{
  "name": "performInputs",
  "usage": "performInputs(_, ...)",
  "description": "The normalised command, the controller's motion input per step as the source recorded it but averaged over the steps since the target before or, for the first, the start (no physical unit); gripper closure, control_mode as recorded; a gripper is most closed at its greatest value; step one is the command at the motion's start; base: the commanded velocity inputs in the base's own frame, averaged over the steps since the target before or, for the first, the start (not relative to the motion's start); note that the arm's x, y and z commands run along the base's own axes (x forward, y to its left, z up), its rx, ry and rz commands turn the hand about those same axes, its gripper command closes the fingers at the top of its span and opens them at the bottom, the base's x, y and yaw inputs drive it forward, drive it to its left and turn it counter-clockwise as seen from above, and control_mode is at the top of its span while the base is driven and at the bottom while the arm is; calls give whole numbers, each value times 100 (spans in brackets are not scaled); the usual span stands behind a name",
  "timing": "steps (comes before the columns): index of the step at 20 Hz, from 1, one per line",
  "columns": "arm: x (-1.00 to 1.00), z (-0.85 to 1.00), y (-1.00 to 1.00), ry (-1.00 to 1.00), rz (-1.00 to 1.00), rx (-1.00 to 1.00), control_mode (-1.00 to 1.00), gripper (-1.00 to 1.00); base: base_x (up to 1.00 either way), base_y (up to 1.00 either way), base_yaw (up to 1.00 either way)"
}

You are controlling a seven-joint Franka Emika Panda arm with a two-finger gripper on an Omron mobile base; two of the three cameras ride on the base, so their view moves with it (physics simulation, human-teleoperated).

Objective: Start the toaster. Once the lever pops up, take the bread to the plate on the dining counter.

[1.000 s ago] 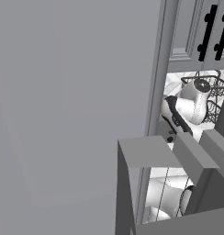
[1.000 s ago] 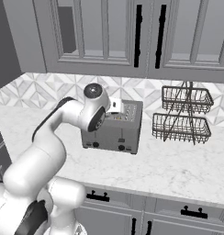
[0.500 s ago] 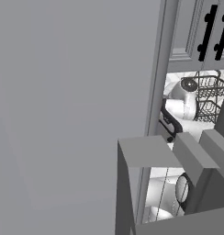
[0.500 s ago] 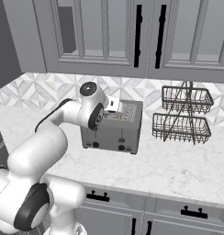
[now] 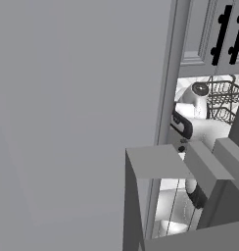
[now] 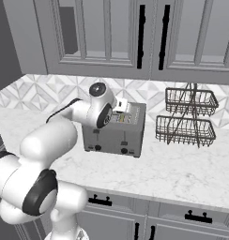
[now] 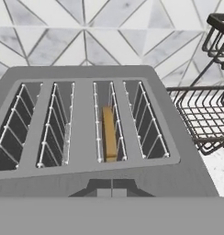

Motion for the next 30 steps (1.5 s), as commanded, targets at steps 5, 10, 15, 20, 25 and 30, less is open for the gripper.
performInputs(5, 28, -1, -9, -1, 0, 1, -100, 100, 0, 0, 0)
performInputs(10, 22, -4, -1, -7, 0, 2, -100, 100, 0, 0, 0)
performInputs(15, 6, -8, 0, -9, 0, 0, -100, 100, 0, 0, 0)
performInputs(20, 1, -7, 0, -2, 0, 0, -100, 100, 0, 0, 0)
performInputs(25, 1, 0, 0, 0, 0, 0, -100, -100, 0, 0, 0)
performInputs(30, 0, 0, 0, 0, 0, 0, -100, -100, 0, 0, 0)
